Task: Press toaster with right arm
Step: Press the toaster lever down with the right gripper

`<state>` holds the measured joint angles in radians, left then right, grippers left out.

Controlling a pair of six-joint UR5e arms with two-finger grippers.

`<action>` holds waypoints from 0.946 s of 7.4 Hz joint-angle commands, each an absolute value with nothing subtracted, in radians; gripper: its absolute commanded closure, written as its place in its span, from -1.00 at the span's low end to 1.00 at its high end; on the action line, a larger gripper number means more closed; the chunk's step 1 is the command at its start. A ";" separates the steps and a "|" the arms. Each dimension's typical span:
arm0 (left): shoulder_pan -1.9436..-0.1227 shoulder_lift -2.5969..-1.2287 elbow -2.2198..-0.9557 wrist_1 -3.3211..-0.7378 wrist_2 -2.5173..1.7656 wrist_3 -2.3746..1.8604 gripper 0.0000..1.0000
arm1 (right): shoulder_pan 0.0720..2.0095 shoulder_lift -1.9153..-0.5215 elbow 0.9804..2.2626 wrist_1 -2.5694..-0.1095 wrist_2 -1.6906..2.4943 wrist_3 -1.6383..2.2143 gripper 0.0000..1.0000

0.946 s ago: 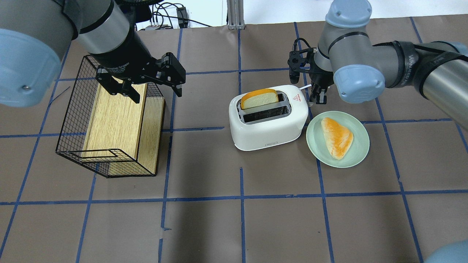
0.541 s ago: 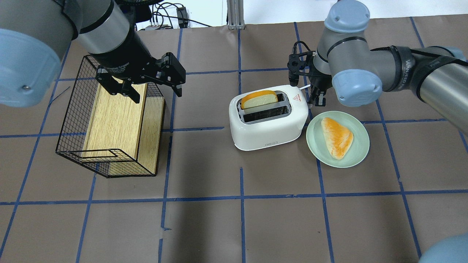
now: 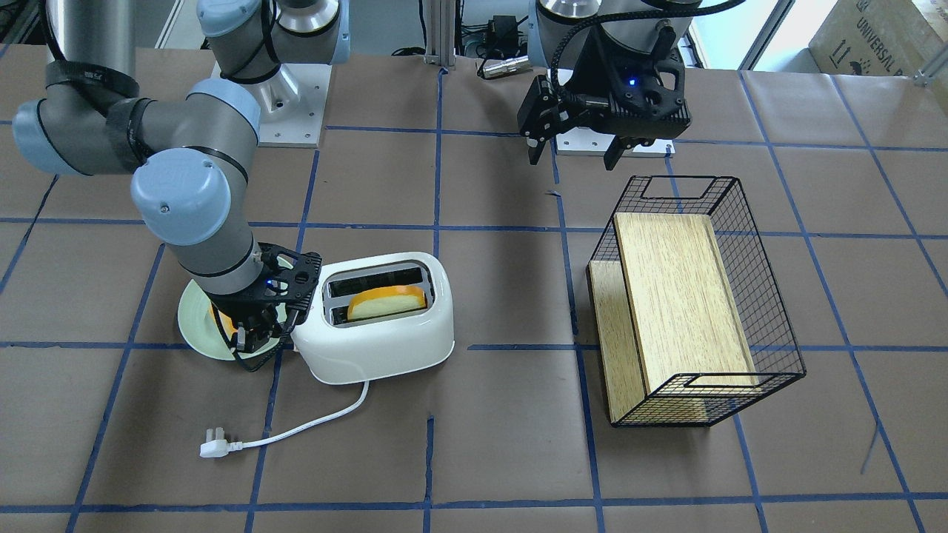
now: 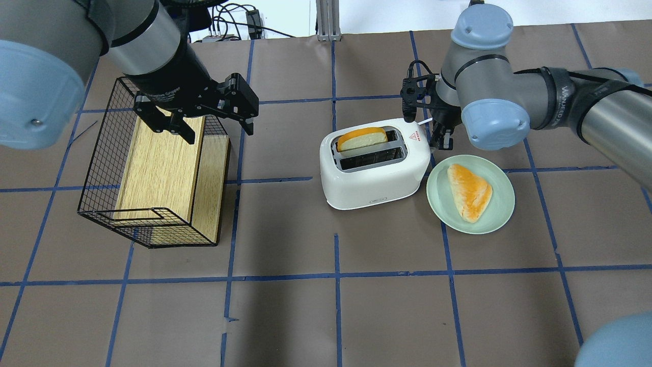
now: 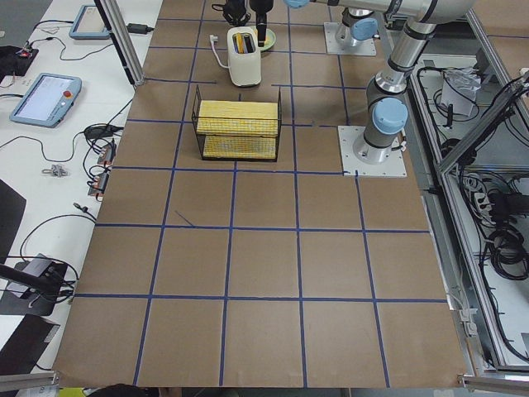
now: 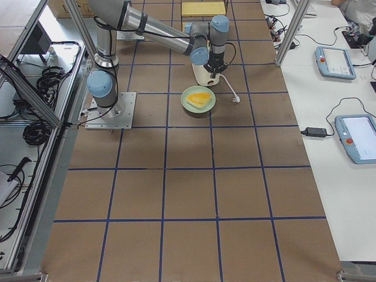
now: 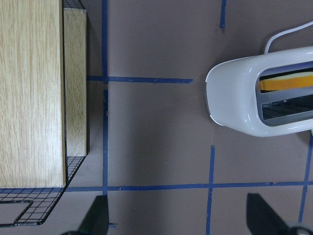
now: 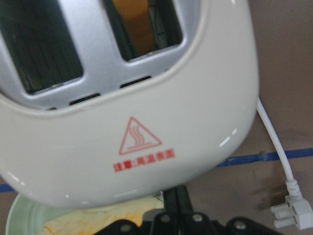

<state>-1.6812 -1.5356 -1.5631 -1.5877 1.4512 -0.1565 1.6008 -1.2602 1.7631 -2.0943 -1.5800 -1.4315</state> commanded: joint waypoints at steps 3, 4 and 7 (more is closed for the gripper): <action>-1.681 -1.536 -1.563 -1.588 1.451 -0.156 -1.00 | 1.600 -1.253 1.778 -2.106 -1.578 -1.433 0.72; -1.681 -1.536 -1.563 -1.588 1.451 -0.156 -1.00 | 1.600 -1.241 1.785 -2.126 -1.580 -1.431 0.72; -1.681 -1.536 -1.563 -1.588 1.451 -0.156 -1.00 | 1.600 -1.239 1.780 -2.134 -1.580 -1.431 0.72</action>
